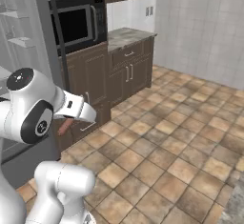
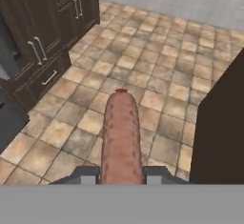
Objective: Move the hot dog bun to the plate on the dining table and place the condiment next to that plate. Then navigate to the fridge and take the sausage and place it on the plate as well.
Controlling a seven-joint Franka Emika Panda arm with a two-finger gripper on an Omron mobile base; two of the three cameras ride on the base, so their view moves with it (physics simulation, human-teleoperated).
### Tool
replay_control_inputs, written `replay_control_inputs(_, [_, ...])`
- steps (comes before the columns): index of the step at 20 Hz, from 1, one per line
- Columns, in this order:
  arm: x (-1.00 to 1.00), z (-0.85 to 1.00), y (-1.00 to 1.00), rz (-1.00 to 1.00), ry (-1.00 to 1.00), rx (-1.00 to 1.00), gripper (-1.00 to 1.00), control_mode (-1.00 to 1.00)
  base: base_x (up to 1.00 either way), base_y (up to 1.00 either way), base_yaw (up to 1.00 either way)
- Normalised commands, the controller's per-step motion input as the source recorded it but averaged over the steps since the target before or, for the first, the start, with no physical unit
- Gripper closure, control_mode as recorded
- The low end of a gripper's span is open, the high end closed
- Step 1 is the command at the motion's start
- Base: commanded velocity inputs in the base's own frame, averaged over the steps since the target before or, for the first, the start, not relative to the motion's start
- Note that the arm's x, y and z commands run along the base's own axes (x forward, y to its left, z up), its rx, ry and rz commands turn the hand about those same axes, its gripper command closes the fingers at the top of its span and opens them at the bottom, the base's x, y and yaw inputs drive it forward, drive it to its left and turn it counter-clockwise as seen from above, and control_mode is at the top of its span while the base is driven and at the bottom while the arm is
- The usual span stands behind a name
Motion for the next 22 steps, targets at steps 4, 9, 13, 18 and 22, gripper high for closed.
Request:
replay_control_inputs(4, [0.00,0.00,0.00,0.00,0.00,0.00,1.00,1.00,-0.01,-0.02,-0.94])
replay_control_inputs(9, [0.00,0.00,0.00,0.00,0.00,0.00,1.00,1.00,0.00,-0.02,-0.93])
replay_control_inputs(13, [0.00,0.00,0.00,0.00,0.00,0.00,1.00,1.00,0.16,0.23,-0.85])
replay_control_inputs(18, [0.00,0.00,0.00,0.00,0.00,0.00,1.00,1.00,0.37,0.71,-0.65])
replay_control_inputs(22, [0.00,0.00,0.00,0.00,0.00,0.00,1.00,1.00,0.44,0.99,-0.46])
